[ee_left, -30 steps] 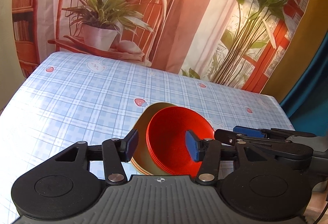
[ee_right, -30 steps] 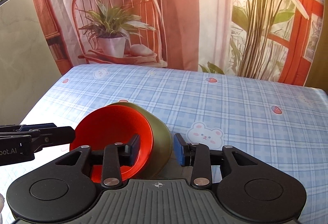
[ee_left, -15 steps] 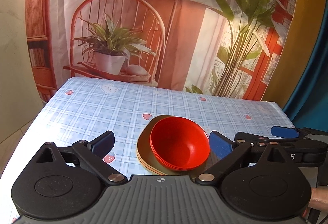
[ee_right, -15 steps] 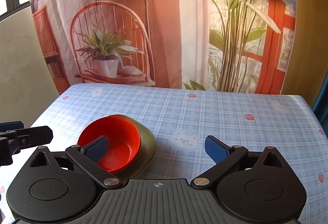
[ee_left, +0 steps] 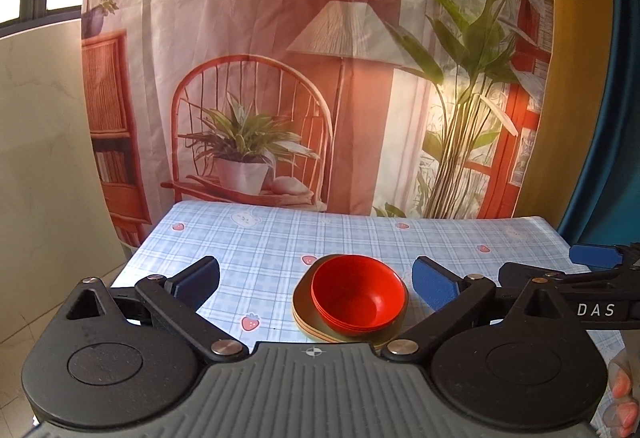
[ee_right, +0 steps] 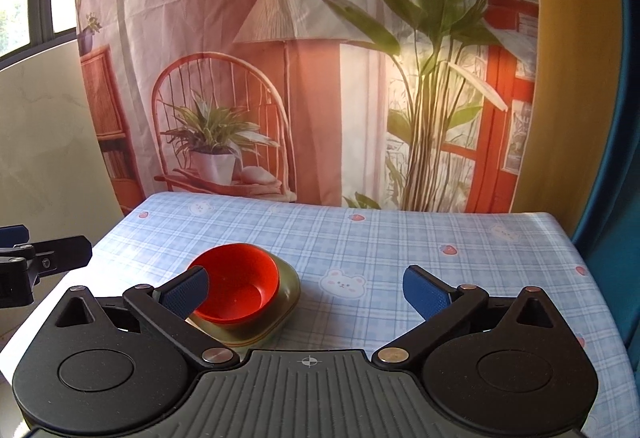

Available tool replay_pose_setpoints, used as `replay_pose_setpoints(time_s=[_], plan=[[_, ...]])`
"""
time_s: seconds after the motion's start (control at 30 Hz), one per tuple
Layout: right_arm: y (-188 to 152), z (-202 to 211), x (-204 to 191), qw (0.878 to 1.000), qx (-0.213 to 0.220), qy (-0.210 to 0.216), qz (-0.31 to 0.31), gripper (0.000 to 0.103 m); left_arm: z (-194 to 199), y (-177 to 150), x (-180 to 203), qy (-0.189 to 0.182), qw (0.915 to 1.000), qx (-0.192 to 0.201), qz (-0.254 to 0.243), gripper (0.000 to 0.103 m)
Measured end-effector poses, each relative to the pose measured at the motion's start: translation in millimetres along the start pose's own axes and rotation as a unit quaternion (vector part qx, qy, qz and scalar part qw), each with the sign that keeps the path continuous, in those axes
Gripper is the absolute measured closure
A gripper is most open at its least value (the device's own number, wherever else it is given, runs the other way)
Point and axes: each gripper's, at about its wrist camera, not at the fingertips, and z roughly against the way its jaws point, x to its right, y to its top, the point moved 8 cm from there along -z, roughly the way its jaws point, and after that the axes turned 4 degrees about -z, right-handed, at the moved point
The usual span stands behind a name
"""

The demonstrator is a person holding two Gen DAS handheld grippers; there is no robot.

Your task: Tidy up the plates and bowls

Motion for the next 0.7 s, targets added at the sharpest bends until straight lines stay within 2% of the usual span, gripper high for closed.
replay_pose_setpoints(time_s=[0.17,0.33,0.5,0.7], plan=[[8.4,43.9,-3.3,1.0,0.027,-0.002,0.005,0.0,39.5,11.6,9.6,0.028,0.9989,0.023,-0.03,0.0],[12.4,84.8,1.6,0.999,0.052,-0.007,-0.011,0.0,74.3,13.8,13.5,0.019,0.9991,0.031,-0.021,0.0],[9.2,121.1,2.9,0.997,0.072,-0.013,-0.019,0.0,99.0,8.5,13.8,0.038,0.9983,0.035,-0.028,0.0],[3.6,154.7,3.5,0.995,0.098,-0.014,-0.017,0.0,119.6,6.8,7.5,0.041,0.9981,0.044,-0.013,0.0]])
